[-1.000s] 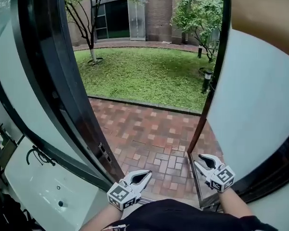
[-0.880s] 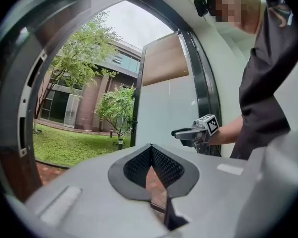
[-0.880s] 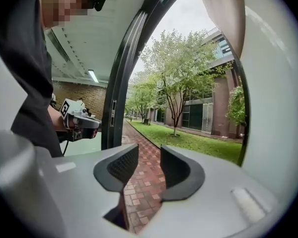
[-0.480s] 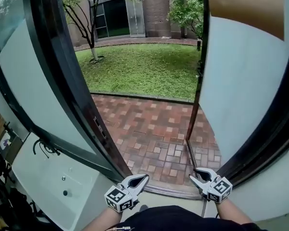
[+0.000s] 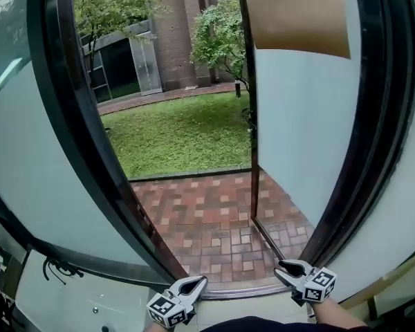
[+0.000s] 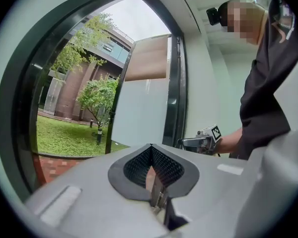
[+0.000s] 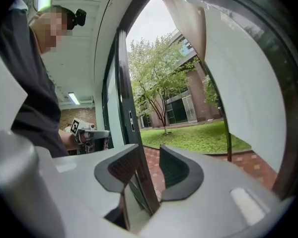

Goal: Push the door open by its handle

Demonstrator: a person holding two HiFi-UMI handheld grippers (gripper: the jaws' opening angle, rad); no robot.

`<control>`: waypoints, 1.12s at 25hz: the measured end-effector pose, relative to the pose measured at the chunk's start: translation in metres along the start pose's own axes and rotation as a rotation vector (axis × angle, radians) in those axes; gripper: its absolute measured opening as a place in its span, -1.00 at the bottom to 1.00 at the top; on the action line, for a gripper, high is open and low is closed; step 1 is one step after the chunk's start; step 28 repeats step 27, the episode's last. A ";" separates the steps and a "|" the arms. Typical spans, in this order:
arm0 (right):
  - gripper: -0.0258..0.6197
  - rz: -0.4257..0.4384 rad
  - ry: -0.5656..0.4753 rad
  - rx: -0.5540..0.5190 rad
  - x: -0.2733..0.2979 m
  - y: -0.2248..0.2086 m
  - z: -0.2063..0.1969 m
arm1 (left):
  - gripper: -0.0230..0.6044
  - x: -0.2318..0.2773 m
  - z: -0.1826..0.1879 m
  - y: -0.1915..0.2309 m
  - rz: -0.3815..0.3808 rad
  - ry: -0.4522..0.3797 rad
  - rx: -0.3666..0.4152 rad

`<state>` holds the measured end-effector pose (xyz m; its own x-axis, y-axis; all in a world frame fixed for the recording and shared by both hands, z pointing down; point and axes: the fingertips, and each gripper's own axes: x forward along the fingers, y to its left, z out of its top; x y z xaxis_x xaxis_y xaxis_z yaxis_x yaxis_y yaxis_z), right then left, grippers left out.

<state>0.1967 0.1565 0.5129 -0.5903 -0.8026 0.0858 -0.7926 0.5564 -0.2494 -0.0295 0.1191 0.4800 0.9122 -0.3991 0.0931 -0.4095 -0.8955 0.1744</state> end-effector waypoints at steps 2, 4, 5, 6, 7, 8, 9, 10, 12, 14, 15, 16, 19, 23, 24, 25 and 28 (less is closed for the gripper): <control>-0.58 -0.009 -0.039 0.041 0.008 0.018 -0.003 | -0.93 -0.022 -0.006 0.011 -0.009 0.016 -0.007; -0.73 -0.018 -0.048 0.037 0.011 0.035 -0.002 | -0.93 -0.034 -0.007 0.016 -0.010 0.025 -0.002; -0.82 -0.021 -0.040 0.015 0.008 0.042 0.000 | -0.93 -0.036 -0.007 0.014 -0.016 0.019 0.007; -0.92 -0.024 -0.030 -0.010 0.003 0.045 0.003 | -0.93 -0.035 -0.006 0.011 -0.024 0.007 0.020; -0.92 -0.025 -0.020 -0.033 -0.003 0.044 0.007 | -0.93 -0.031 -0.004 0.008 -0.026 -0.007 0.032; -0.92 -0.028 -0.011 -0.049 -0.010 0.040 0.010 | -0.93 -0.026 0.000 0.004 -0.021 -0.021 0.036; -0.92 -0.032 0.001 -0.058 -0.018 0.034 0.011 | -0.93 -0.021 0.002 0.000 -0.011 -0.035 0.028; -0.92 -0.038 0.013 -0.062 -0.026 0.028 0.010 | -0.93 -0.018 0.002 -0.004 0.000 -0.047 0.013; -0.92 -0.046 0.029 -0.079 -0.037 0.020 0.011 | -0.93 -0.013 0.001 -0.012 0.005 -0.059 -0.006; -0.92 -0.050 0.028 -0.097 -0.041 0.017 0.015 | -0.93 -0.011 0.002 -0.017 0.010 -0.051 0.002; -0.92 -0.049 0.026 -0.099 -0.042 0.017 0.016 | -0.93 -0.010 0.004 -0.018 0.018 -0.049 0.006; -0.92 -0.046 0.028 -0.100 -0.044 0.017 0.017 | -0.93 -0.009 0.007 -0.021 0.025 -0.053 0.007; -0.92 -0.031 0.043 -0.115 -0.048 0.014 0.016 | -0.93 -0.006 0.010 -0.028 0.035 -0.074 0.013; -0.92 -0.034 0.052 -0.132 -0.051 0.011 0.016 | -0.93 -0.009 0.006 -0.027 0.056 -0.081 0.002; -0.92 -0.035 0.054 -0.137 -0.051 0.012 0.016 | -0.93 -0.010 0.005 -0.026 0.060 -0.084 0.001; -0.92 -0.034 0.053 -0.140 -0.050 0.012 0.017 | -0.93 -0.012 0.005 -0.026 0.062 -0.086 0.001; -0.92 -0.032 0.050 -0.147 -0.047 0.012 0.019 | -0.93 -0.013 0.008 -0.024 0.064 -0.093 0.006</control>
